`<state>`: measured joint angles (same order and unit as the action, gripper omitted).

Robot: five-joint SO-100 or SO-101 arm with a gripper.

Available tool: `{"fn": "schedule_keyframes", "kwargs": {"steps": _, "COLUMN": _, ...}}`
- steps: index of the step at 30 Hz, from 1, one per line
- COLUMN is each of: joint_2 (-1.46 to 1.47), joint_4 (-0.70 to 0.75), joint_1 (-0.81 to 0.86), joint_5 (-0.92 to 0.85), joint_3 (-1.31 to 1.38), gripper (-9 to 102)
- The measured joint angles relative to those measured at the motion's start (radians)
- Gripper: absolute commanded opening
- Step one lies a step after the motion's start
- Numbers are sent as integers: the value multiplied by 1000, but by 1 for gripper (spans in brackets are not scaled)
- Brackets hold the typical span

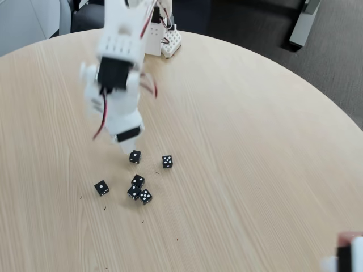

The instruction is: Pick up the dice with number 6

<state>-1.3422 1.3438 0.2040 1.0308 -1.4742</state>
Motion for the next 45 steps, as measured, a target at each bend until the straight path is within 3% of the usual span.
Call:
{"fn": "schedule_keyframes", "kwargs": {"steps": 7, "joint_2": -295, "joint_4": 34, "joint_1": 11, "joint_5": -77, "joint_3": 0, "gripper": 0}}
{"fn": "schedule_keyframes", "kwargs": {"steps": 16, "joint_2": -729, "joint_4": 273, "joint_1": 9, "joint_5": -258, "joint_3": 0, "gripper": 0}}
{"fn": "schedule_keyframes", "kwargs": {"steps": 23, "joint_2": -1075, "joint_4": 296, "joint_1": 8, "joint_5": -402, "joint_3": -12, "gripper": 0}}
{"fn": "schedule_keyframes", "kwargs": {"steps": 29, "joint_2": -1252, "joint_4": 296, "joint_1": 9, "joint_5": -497, "joint_3": -230, "gripper": 0}}
{"fn": "schedule_keyframes", "kwargs": {"steps": 35, "joint_2": -1471, "joint_4": 222, "joint_1": 8, "joint_5": -589, "joint_3": -528, "gripper": 0}}
{"fn": "schedule_keyframes", "kwargs": {"steps": 45, "joint_2": -1568, "joint_4": -54, "joint_1": 3, "joint_5": -710, "joint_3": -910, "gripper": 0}}
